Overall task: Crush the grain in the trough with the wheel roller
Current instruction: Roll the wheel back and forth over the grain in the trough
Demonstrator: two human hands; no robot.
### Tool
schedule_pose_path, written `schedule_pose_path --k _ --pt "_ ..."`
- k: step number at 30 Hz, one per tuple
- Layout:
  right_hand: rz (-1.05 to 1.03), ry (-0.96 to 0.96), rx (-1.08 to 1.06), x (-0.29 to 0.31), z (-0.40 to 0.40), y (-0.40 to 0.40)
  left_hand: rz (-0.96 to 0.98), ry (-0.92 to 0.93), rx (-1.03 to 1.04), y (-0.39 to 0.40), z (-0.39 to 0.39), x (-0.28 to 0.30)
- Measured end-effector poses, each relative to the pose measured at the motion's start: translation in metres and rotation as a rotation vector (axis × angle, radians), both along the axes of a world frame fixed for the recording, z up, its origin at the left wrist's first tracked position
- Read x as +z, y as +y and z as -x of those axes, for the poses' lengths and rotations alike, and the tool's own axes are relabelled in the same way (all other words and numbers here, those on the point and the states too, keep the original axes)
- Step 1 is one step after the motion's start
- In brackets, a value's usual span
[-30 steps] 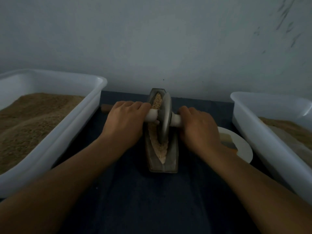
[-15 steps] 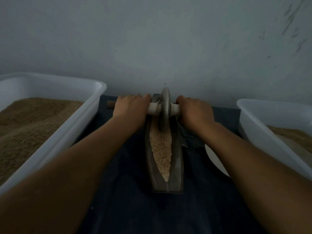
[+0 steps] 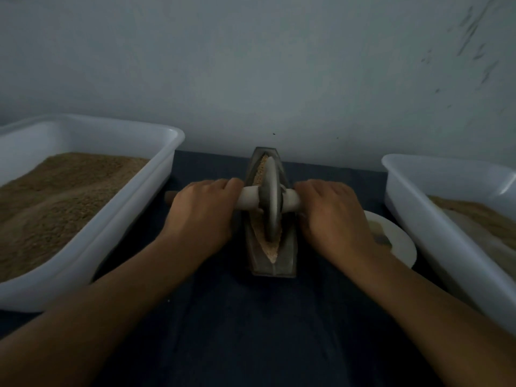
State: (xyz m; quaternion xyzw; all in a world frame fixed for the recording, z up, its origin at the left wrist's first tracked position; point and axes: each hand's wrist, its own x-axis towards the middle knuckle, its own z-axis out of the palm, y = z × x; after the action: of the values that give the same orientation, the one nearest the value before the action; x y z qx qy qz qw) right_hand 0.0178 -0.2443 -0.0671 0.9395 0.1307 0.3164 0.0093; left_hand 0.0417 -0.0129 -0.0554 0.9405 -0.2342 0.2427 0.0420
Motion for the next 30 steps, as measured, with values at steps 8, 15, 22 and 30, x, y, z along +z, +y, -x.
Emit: schedule_pose_path --k 8,15,22,30 --pt "0.010 0.010 -0.003 0.005 0.017 0.005 0.068 0.004 -0.073 0.007 0.008 -0.004" --pt "0.048 0.031 -0.099 0.002 -0.030 -0.001 -0.002 -0.057 -0.015 -0.010 -0.042 -0.015" --pt "0.065 0.088 -0.196 0.009 -0.086 -0.008 -0.079 -0.026 0.097 -0.032 -0.096 0.004" --pt "0.021 0.106 -0.214 0.007 -0.093 -0.012 -0.088 -0.100 0.135 -0.037 -0.100 0.006"
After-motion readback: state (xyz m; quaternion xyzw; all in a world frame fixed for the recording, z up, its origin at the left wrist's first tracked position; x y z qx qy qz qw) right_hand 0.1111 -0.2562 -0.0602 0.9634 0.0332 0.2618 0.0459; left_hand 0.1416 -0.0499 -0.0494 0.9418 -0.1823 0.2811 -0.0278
